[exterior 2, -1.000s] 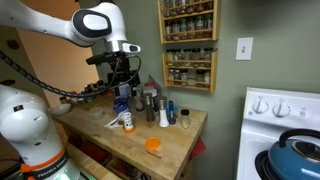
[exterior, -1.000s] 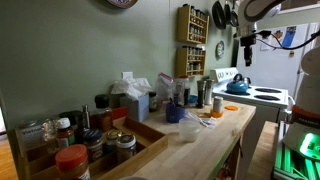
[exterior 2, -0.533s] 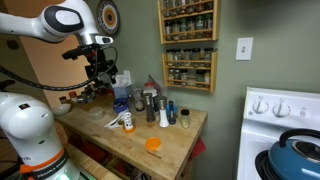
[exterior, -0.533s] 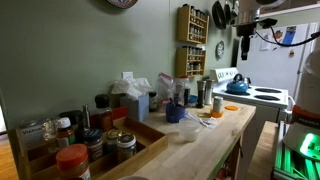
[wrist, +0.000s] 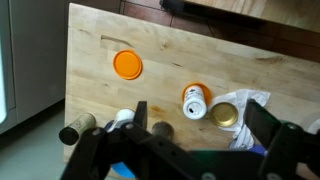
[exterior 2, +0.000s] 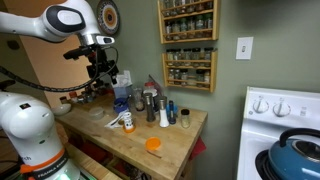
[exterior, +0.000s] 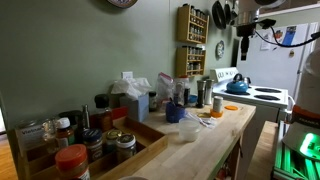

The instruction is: Put the clear circular lunchbox in the wooden tray on the left

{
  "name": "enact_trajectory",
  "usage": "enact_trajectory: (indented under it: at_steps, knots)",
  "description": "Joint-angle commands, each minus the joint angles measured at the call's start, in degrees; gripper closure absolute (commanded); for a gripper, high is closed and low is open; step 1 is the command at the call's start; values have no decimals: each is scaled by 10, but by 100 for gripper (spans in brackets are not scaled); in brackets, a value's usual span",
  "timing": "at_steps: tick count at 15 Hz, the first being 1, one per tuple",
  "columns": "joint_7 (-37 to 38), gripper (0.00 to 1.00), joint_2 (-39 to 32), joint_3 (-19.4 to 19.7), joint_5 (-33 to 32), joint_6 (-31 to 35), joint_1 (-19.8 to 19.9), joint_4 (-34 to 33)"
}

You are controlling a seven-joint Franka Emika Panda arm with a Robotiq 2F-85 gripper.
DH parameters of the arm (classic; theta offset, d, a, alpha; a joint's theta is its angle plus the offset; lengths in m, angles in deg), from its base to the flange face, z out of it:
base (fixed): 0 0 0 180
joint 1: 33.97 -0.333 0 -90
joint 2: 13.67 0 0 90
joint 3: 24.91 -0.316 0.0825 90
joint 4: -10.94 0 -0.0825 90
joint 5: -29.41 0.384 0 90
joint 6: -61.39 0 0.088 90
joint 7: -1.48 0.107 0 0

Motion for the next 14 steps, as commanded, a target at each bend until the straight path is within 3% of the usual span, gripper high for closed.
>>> enact_trajectory:
  at_steps: [1, 7, 8, 9, 10, 14]
  knots:
    - [130, 0, -42, -70, 57, 16, -29, -21]
    - [307, 0, -119, -232, 170, 56, -96, -71]
    - [315, 0, -134, -243, 183, 62, -107, -76]
    - [281, 0, -140, -228, 197, 67, -128, -69]
    - [299, 0, -108, -234, 168, 57, -114, -63]
    - [293, 0, -137, -230, 180, 64, -130, -68]
